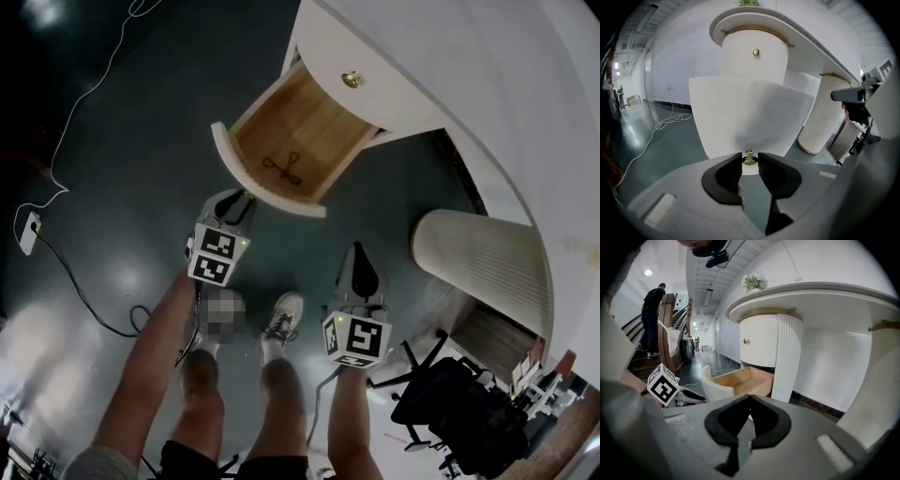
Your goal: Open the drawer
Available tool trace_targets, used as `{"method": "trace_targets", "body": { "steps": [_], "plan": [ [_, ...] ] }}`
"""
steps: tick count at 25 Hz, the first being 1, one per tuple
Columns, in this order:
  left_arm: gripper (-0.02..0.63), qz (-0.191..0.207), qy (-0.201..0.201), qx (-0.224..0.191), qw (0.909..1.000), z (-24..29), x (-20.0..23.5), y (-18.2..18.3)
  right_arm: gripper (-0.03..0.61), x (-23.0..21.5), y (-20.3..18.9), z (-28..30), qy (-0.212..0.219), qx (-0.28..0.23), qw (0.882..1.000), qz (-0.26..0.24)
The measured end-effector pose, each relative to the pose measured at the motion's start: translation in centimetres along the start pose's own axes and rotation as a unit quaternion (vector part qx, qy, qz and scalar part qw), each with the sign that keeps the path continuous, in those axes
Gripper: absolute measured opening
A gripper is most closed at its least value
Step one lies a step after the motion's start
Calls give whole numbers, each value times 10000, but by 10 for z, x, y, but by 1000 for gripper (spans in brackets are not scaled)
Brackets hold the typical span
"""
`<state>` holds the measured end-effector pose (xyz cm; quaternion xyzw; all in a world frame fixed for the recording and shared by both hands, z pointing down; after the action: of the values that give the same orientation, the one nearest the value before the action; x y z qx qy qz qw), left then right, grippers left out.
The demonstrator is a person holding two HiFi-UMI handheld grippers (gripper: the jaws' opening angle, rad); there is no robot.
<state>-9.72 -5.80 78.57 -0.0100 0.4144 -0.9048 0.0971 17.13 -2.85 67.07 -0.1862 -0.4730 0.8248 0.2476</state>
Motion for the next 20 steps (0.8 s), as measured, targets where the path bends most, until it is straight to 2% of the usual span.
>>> {"method": "trace_targets", "body": {
  "steps": [15, 20],
  "plan": [
    [114, -11, 9, 98, 10000, -16, 2, -14, 3, 17, -7, -9, -32, 111, 9999, 112],
    [128, 139, -75, 138, 9998, -17, 1, -13, 3, 17, -7, -13, -68, 123, 9998, 157]
  ]
}}
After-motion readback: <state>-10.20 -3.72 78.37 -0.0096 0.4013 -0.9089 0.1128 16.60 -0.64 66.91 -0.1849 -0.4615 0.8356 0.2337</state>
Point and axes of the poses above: the fingertips, and each gripper's own axes: z forward along the fingers, x to its left, y out of its top, the point moved 10 cm from there along -z, backward along the fingers, and after that the axes turned 14 degrees about y, right-handed, at the moved point
